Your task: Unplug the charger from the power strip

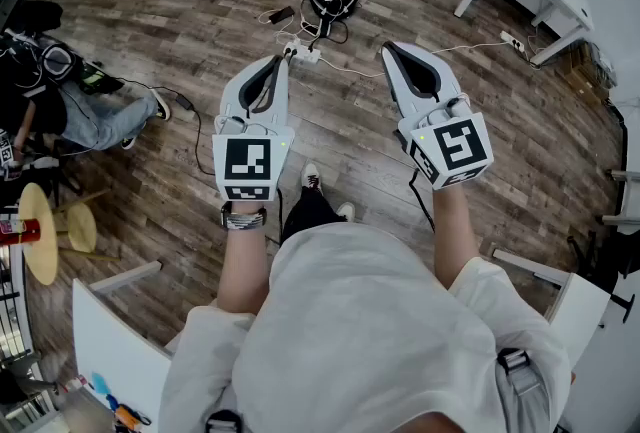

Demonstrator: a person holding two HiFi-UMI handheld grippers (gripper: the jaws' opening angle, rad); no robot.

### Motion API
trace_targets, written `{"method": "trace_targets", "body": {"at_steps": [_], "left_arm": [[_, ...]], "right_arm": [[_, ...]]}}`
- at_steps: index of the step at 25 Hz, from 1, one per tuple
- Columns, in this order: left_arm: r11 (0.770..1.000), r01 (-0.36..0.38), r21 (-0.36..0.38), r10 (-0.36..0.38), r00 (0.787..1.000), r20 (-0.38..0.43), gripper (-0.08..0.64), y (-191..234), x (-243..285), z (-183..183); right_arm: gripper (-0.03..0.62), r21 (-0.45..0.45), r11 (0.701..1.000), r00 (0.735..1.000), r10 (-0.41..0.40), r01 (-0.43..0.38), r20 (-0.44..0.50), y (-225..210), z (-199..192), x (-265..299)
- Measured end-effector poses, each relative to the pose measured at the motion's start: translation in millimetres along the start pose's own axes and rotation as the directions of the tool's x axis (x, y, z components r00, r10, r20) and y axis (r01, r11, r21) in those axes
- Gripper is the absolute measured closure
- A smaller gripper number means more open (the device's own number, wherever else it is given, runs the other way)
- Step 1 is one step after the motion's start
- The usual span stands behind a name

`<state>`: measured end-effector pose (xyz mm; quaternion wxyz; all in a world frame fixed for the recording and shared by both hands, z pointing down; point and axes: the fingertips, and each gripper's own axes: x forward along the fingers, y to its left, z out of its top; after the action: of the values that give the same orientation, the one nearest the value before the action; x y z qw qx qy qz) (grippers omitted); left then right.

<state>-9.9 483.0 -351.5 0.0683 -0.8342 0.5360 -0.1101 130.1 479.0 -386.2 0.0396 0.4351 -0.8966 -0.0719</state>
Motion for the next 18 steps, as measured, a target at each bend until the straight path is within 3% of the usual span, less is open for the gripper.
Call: {"method": "trace_targets", "body": {"at_steps": [18], "left_arm": [[1.0,0.002,0.0,-0.002,1.0,-0.006,0.555,-8.8,21.0,-2.1]], "right_arm": [[0.591,0.045,0.999,1.0,-0.008,0.007,0.021,-24.6,-4.7,-0.9]]}}
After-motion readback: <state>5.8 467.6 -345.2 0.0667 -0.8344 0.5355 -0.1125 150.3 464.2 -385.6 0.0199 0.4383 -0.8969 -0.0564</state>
